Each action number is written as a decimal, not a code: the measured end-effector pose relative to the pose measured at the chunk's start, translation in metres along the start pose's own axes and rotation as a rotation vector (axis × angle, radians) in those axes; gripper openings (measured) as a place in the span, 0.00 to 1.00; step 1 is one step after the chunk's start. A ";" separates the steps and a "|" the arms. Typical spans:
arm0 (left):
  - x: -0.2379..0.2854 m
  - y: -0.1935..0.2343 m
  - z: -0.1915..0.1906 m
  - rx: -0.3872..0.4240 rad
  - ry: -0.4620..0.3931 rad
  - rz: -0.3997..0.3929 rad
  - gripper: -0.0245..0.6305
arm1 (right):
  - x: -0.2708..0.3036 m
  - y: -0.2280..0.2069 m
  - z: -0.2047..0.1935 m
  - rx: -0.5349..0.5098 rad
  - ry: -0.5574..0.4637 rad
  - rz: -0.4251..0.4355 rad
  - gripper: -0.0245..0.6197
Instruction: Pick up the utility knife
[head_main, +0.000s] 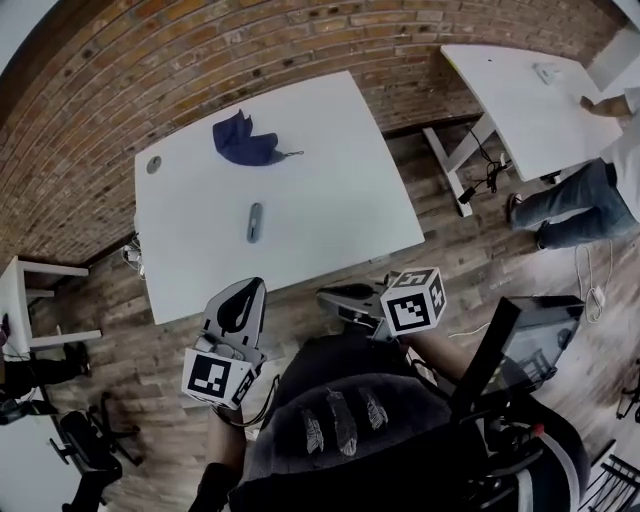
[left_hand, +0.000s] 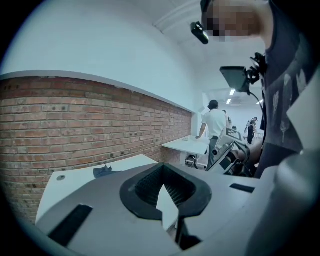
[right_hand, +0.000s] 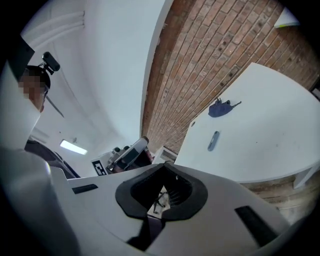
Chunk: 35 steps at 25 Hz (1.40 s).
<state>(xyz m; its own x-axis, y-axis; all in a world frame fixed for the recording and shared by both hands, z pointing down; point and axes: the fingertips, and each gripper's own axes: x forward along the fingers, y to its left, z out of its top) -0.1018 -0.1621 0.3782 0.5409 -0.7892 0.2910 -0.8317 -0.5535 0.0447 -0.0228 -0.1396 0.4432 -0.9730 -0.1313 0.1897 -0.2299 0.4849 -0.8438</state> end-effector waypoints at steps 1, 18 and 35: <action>0.006 -0.001 0.002 0.004 0.006 0.007 0.04 | -0.005 -0.004 0.002 0.010 0.017 0.012 0.04; 0.042 0.032 0.004 0.085 0.078 0.108 0.04 | -0.021 -0.050 0.018 0.020 0.102 0.005 0.04; 0.071 0.147 -0.091 0.099 0.284 -0.037 0.04 | 0.075 -0.065 0.052 -0.124 0.196 -0.275 0.04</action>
<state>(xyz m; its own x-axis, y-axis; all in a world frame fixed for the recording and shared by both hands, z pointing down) -0.1968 -0.2757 0.4922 0.5021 -0.6700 0.5468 -0.7882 -0.6147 -0.0294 -0.0795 -0.2257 0.4859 -0.8570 -0.1085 0.5038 -0.4722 0.5570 -0.6832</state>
